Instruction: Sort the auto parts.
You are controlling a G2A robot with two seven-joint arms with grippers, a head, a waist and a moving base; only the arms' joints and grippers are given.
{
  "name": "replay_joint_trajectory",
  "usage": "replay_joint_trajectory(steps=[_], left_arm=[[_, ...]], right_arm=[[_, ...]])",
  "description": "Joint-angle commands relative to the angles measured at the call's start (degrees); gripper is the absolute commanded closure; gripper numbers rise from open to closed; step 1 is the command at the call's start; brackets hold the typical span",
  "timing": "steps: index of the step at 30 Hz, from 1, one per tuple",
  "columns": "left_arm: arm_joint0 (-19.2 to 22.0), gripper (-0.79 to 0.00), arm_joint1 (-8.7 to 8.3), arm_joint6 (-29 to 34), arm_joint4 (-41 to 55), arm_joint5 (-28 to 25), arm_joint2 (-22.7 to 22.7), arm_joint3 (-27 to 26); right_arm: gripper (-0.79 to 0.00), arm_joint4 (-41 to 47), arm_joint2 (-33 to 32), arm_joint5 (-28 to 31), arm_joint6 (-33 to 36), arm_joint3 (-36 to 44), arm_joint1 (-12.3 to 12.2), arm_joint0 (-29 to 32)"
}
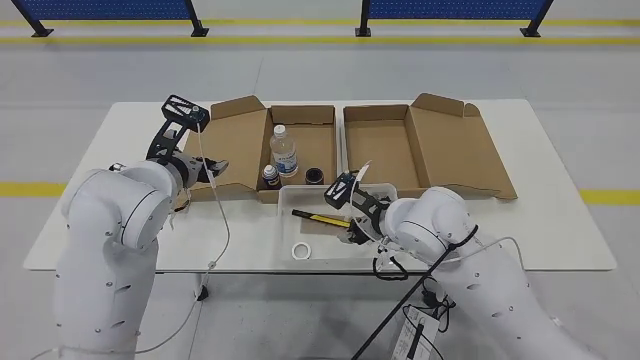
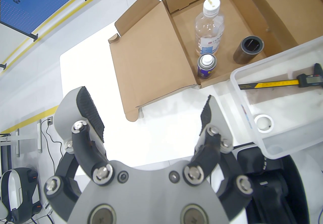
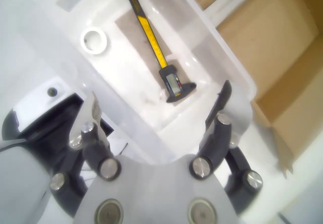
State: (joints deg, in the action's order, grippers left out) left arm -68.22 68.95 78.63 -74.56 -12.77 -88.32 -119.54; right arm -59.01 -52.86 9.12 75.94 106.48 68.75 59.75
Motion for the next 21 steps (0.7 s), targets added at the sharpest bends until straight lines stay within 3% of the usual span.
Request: replay_joint_trajectory(steps=[1,15,21], left_arm=[[0.0,-0.785,0.00,0.0,0.0,0.0,0.0,0.0],[0.0,-0.785,0.00,0.0,0.0,0.0,0.0,0.0],[0.0,-0.785,0.00,0.0,0.0,0.0,0.0,0.0]], right_arm=[[-0.785,-0.3,0.8,0.6,-1.8,-0.8,0.2,-0.5],[-0.785,0.4,11.3,-10.8,3.1,-8.4,4.2,-8.8],[-0.696,0.4,13.8,-12.1,3.8,-11.8,5.6,-11.0]])
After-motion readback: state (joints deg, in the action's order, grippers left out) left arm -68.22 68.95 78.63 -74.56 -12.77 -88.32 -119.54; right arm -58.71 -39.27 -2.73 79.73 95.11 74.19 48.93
